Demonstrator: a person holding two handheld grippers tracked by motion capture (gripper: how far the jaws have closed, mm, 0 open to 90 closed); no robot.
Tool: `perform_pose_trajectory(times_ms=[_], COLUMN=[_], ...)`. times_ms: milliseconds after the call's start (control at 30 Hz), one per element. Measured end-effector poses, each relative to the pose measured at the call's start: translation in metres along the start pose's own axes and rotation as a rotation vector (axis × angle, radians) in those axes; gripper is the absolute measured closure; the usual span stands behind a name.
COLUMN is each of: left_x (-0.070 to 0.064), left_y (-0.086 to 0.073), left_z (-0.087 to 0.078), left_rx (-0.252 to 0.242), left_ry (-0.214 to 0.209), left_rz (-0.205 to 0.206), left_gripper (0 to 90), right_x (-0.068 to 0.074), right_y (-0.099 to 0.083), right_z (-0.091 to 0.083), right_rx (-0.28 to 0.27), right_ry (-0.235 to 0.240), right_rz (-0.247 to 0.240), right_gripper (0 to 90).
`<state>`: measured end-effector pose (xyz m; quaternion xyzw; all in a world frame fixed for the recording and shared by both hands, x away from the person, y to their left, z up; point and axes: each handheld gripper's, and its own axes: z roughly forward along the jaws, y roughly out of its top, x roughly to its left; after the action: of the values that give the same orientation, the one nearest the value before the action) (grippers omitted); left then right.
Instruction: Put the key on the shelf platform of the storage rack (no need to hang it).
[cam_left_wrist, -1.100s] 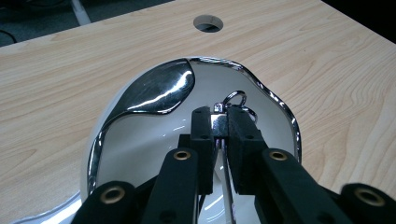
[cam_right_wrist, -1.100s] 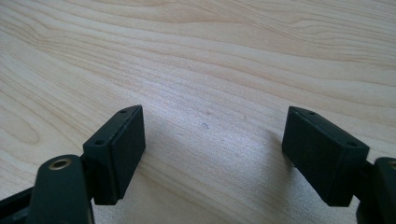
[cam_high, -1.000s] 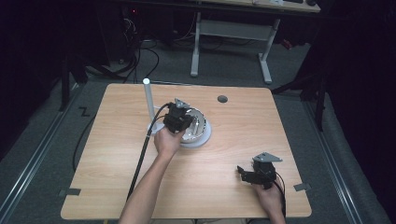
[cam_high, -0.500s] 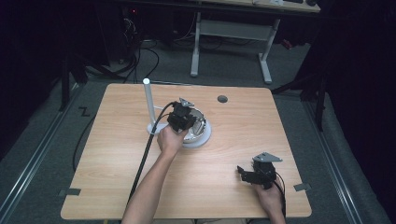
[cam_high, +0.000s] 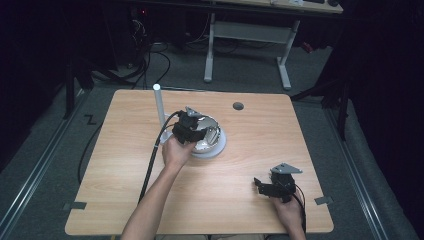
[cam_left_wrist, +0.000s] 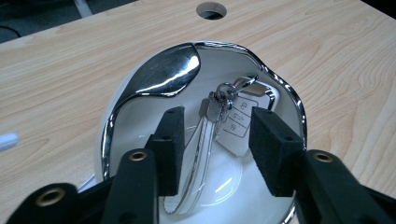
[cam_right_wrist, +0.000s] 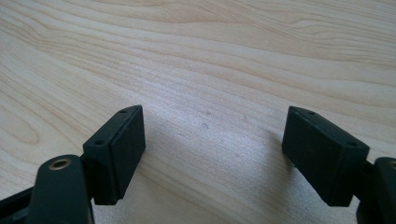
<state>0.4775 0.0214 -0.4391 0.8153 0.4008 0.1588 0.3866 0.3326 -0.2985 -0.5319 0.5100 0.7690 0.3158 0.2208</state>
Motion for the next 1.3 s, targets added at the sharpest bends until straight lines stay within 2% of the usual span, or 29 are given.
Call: perform_pose_trajectory(times_ms=[233, 367, 1300], left_x=[0.001, 0.004, 0.022], left_y=[-0.004, -0.009, -0.044], left_z=[-0.016, -0.025, -0.063], left_rx=[-0.030, -0.044, -0.068], left_ry=[-0.007, -0.015, 0.002], left_rz=[0.011, -0.001, -0.057], left_gripper=[47.7, 45.6, 43.4], right_x=[0.000, 0.000, 0.000], right_y=[0.000, 0.000, 0.000], right_z=[0.000, 0.000, 0.000], right_rx=[0.000, 0.000, 0.000], right_ry=[0.000, 0.000, -0.001], right_rz=[0.000, 0.001, 0.001], right_gripper=[21.8, 21.8, 21.8])
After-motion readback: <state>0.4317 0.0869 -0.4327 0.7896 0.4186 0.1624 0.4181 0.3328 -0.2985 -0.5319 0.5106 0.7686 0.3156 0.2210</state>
